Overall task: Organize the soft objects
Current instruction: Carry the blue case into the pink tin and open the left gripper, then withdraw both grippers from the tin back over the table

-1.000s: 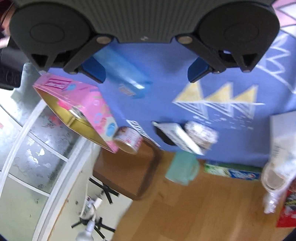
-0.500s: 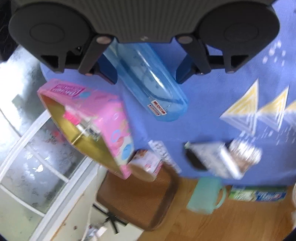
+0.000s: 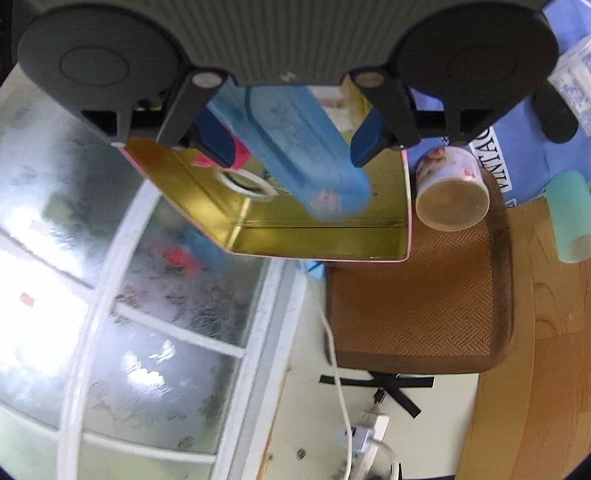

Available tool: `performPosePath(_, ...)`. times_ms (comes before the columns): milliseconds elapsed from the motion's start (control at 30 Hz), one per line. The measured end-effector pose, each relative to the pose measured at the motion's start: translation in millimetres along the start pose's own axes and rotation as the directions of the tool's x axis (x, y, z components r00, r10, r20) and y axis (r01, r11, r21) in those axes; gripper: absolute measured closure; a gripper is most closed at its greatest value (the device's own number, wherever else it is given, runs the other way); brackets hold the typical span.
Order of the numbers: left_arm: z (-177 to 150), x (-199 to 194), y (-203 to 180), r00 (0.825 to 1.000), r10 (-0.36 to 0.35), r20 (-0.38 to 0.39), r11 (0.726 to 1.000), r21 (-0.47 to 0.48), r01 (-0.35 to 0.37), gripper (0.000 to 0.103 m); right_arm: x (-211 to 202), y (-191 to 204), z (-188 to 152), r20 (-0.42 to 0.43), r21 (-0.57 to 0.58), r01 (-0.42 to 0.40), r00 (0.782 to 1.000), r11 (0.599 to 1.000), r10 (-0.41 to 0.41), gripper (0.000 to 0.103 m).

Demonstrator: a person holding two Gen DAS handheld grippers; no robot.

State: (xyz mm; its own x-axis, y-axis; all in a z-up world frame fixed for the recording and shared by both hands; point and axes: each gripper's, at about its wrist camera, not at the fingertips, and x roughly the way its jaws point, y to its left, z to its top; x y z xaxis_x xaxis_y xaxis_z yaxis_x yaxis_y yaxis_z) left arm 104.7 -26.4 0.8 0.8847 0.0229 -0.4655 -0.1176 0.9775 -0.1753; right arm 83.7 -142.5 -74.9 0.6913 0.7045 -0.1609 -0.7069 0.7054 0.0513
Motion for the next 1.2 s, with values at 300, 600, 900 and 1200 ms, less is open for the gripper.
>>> performPosePath(300, -26, -26, 12, 0.998, 0.054, 0.019, 0.998, -0.019, -0.054, 0.027, 3, -12, -13, 0.004, 0.068, 0.066, 0.998, 0.995, -0.066, 0.045)
performPosePath(600, -47, -58, 11, 0.99, 0.142, 0.026, 0.99, 0.0, -0.142, 0.023, -38, -4, -20, 0.051, 0.155, 0.078, 0.995, 0.985, -0.087, 0.045)
performPosePath(900, -69, -88, 30, 0.966, 0.254, 0.035, 0.967, 0.014, -0.255, 0.021, -45, 11, -18, 0.038, 0.154, 0.07, 0.996, 0.986, -0.076, 0.044)
performPosePath(1200, -95, -107, 75, 0.925, 0.38, 0.006, 0.925, -0.024, -0.38, 0.021, -36, 55, -19, 0.009, 0.076, -0.014, 1.0, 0.997, 0.014, 0.045)
